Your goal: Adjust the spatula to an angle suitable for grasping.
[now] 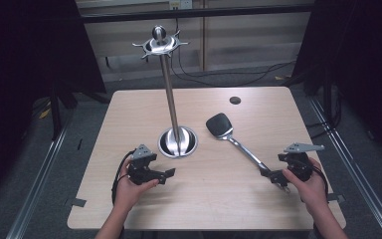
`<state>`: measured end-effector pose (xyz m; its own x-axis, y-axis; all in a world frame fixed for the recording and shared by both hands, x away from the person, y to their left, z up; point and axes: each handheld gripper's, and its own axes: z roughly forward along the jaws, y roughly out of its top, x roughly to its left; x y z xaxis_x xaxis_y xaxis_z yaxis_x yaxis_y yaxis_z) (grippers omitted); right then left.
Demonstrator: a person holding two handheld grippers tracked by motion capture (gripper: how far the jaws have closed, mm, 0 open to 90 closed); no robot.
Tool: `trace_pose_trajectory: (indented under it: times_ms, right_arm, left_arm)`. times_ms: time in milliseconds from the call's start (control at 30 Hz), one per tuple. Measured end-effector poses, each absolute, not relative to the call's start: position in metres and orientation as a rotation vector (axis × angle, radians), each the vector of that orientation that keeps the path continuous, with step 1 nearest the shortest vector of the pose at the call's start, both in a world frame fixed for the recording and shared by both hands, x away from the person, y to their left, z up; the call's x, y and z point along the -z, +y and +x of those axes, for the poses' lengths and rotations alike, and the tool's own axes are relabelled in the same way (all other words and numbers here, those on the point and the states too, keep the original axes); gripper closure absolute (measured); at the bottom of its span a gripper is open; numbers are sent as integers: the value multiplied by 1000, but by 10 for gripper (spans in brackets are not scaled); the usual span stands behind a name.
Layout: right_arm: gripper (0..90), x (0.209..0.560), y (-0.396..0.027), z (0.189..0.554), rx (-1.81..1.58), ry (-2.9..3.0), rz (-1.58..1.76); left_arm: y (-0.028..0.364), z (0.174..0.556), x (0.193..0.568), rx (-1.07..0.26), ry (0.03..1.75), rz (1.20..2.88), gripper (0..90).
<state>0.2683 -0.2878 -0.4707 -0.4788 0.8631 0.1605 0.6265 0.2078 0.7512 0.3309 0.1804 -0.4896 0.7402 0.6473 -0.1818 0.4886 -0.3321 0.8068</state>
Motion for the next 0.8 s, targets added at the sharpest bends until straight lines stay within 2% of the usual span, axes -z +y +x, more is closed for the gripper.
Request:
trace_pose_trajectory:
  times_ms: [800]
  right_arm:
    - [30,475,-291,268,-1119,2152,1418]
  left_arm:
    - [178,331,490,-203,838,2013,38]
